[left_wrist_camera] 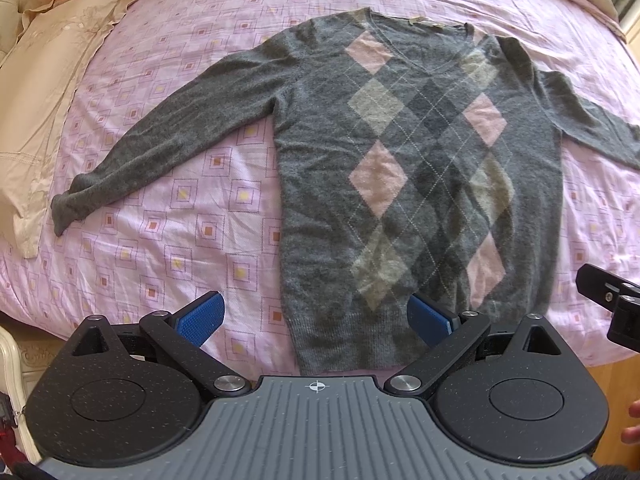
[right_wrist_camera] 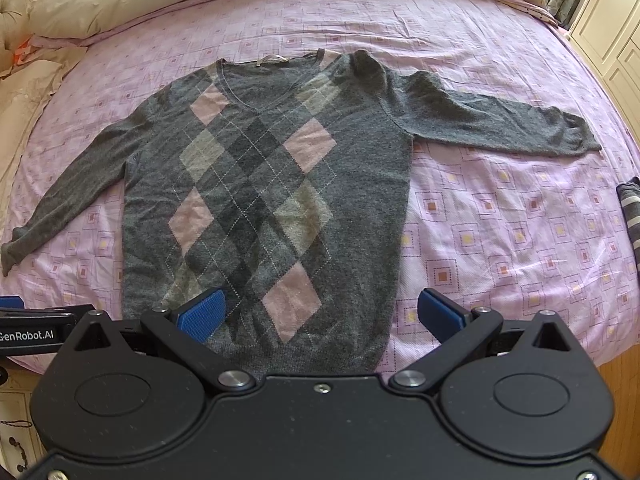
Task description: Fold small clothes
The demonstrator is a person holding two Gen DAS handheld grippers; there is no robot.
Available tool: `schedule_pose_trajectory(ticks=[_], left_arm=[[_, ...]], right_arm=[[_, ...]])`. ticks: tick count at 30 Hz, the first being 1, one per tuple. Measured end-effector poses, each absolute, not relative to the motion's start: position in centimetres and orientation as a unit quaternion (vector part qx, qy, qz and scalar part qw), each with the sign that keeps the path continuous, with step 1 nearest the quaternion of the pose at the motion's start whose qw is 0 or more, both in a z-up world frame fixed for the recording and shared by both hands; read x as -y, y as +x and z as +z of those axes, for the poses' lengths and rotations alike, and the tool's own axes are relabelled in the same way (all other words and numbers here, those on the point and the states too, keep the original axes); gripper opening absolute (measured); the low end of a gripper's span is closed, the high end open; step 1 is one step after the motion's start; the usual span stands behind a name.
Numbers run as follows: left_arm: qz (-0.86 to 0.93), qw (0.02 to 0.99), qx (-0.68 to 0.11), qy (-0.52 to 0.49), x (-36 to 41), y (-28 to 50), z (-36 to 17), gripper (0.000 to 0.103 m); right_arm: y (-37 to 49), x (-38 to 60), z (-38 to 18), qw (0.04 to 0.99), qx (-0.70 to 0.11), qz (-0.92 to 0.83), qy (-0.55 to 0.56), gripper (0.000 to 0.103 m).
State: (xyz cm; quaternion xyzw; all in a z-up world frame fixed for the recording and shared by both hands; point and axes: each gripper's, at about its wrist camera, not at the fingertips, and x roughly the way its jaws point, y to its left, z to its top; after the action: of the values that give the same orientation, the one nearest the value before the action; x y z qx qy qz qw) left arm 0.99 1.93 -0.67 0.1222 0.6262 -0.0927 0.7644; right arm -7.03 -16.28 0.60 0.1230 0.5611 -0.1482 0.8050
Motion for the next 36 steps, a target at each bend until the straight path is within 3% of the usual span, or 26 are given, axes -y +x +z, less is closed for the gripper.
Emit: schedule_pose_trajectory(ticks=[36], left_arm=[[-0.097,0.763,-0.624,0.137,-1.7,0.8,-1.0,0.099]], right_arm=[[-6.9,15.0,0.4,0.806,-0.563,-0.142,0.113,0.102]])
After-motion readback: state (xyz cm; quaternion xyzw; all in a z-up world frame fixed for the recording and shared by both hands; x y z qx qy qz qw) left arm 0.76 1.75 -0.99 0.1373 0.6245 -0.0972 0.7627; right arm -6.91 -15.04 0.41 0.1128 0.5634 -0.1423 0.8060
